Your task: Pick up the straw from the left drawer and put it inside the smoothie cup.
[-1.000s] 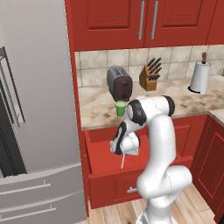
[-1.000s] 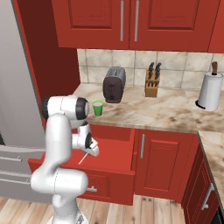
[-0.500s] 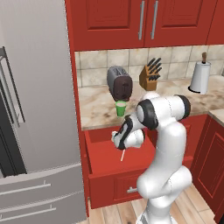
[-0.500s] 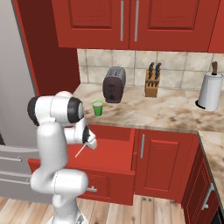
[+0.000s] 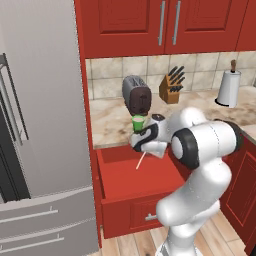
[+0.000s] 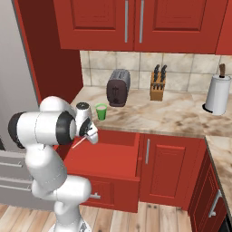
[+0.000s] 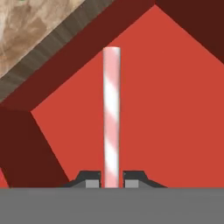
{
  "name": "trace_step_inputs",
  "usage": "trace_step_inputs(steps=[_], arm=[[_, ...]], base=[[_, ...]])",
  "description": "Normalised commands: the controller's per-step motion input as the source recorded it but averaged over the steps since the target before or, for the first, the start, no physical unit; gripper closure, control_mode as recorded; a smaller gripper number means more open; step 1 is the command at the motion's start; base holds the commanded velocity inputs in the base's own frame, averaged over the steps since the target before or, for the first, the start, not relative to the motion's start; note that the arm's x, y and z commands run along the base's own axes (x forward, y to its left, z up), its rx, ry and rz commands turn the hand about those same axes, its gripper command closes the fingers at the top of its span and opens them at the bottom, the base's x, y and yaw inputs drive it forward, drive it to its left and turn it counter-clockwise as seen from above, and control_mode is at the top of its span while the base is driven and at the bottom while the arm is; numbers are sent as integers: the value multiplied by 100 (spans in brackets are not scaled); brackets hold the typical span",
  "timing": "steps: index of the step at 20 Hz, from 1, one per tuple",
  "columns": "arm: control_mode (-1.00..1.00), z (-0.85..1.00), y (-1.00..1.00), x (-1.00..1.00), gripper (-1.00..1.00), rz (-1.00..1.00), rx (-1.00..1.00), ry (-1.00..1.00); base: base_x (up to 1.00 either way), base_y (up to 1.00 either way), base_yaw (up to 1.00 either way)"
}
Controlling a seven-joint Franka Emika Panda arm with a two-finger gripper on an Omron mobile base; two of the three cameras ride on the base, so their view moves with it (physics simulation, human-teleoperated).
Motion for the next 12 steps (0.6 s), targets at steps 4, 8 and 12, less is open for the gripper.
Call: trace_step_inputs(steps=[4,8,12], arm=[[-100,91,-20,0,100,-13,24,5],[-100,68,-15,2,100,-12,26,10],[-100,54,-5,5,100,-10,25,10]], base=[[0,0,0],[0,0,0],[0,0,0]])
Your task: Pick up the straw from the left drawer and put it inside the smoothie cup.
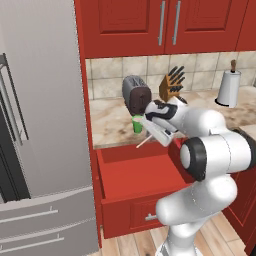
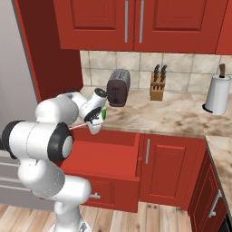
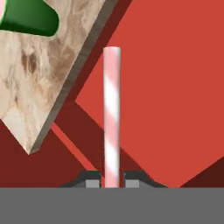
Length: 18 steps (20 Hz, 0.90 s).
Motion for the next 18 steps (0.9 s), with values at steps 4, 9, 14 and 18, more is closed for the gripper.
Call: trace_step_inputs(steps=[4,9,14,18], arm=[[-100,52,0,9,100,-11,23,11],[-100,33,-5,19,100,-17,28,14],[-100,10,-15,34,100,-21,40,15],[-100,7,-15,30,100,-23,45,12]], base=[[0,0,0],[0,0,0],[0,0,0],[0,0,0]])
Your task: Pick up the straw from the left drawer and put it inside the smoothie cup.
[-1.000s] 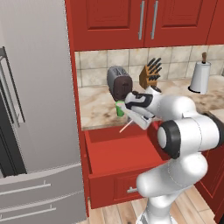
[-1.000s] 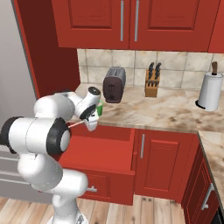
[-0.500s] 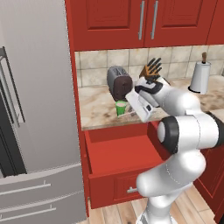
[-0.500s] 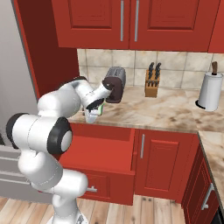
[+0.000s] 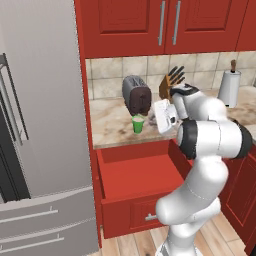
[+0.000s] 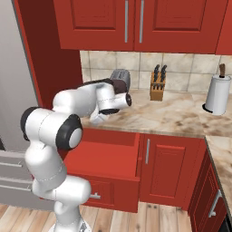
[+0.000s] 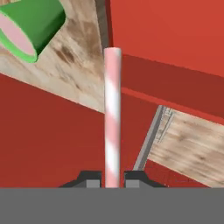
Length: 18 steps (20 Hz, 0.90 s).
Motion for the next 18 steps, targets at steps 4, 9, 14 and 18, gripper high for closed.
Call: trace_step_inputs(steps=[4,9,14,18], arm=[[-100,30,-3,15,100,-29,41,10],[-100,48,0,1,100,-29,26,14],[-100,41,6,9,100,-23,16,21],[-100,11,23,10,100,-18,7,11]], base=[[0,0,0],[0,0,0],[0,0,0],[0,0,0]])
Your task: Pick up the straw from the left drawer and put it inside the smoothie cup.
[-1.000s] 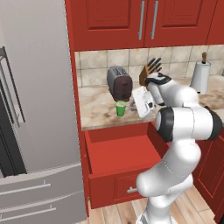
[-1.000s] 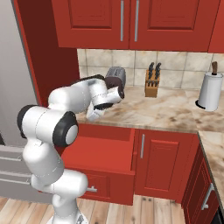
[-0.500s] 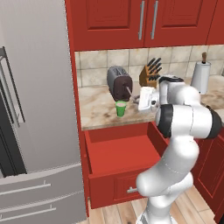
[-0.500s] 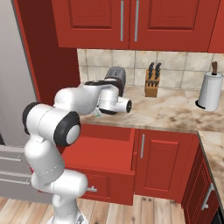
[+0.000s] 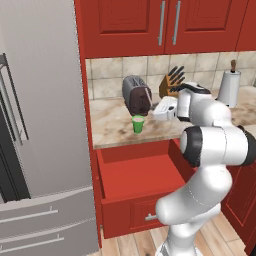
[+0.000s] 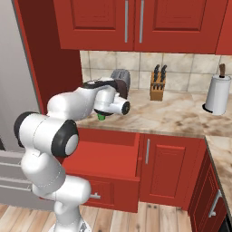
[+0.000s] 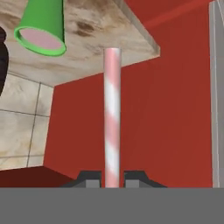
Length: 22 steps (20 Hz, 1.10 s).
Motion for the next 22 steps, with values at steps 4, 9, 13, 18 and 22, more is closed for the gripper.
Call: trace_step_inputs(steps=[4,9,13,18,22], arm=[[-100,0,28,12,100,-17,1,7],[-100,0,9,29,100,-16,5,5],[-100,0,0,36,100,-16,11,2],[-100,-16,0,32,100,-13,11,0],[-100,-26,0,16,100,-9,4,0]], base=[[0,0,0],[0,0,0],[0,0,0],[0,0,0],[0,0,0]])
